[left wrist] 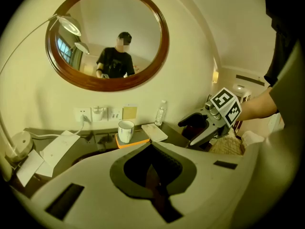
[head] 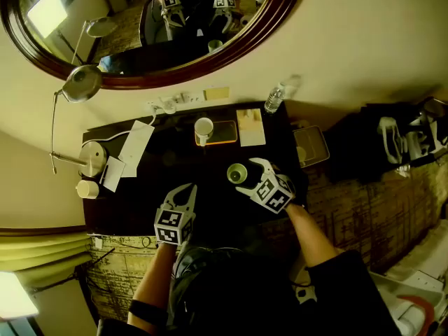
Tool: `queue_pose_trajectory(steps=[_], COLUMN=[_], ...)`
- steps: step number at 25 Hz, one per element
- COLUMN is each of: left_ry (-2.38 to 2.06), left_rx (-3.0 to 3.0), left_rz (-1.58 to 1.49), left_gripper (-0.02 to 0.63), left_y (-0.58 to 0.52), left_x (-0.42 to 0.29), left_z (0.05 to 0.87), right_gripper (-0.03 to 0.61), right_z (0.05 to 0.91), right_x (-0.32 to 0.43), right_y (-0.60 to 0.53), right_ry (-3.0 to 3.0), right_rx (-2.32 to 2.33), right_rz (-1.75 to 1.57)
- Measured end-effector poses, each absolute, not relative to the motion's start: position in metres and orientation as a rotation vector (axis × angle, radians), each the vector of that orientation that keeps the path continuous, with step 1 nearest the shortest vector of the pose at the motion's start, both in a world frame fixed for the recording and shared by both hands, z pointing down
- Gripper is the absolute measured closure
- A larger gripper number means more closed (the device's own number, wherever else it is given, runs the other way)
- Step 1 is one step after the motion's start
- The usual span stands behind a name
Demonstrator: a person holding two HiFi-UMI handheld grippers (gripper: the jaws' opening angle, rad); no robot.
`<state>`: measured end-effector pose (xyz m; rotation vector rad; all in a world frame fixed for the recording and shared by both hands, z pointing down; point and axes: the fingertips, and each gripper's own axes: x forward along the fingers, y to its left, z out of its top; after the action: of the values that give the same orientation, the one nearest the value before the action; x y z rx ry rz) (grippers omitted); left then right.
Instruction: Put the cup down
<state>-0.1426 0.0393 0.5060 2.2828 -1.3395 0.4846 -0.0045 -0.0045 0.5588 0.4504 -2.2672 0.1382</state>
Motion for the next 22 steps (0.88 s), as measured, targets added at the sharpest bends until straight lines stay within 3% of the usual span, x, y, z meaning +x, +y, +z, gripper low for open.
queue_pose_trajectory(steps=[5, 14, 22], left_ry=[-1.323, -1.297, -1.270], left_rx=[2.328, 2.348, 2.401], left_rz=[0.473, 0.441, 0.428], left_gripper=[0.626, 0.627, 0.627], left_y=[0.037, 0.046, 0.044], left_x=[-0.152, -0.175, -0.187], left_z=[0.491, 0.482, 0.466], right_gripper=[0.195, 0.556, 0.577], right_z=[0.523, 0.486, 0.482], right_x=[0.022, 0.052, 0.054], right_y=[-0.010, 0.003, 0.020], right_ry=[-2.328, -2.393, -2.400], right_rx=[0.739, 1.175, 1.316], right_rz=[0.272, 0.499, 0.605])
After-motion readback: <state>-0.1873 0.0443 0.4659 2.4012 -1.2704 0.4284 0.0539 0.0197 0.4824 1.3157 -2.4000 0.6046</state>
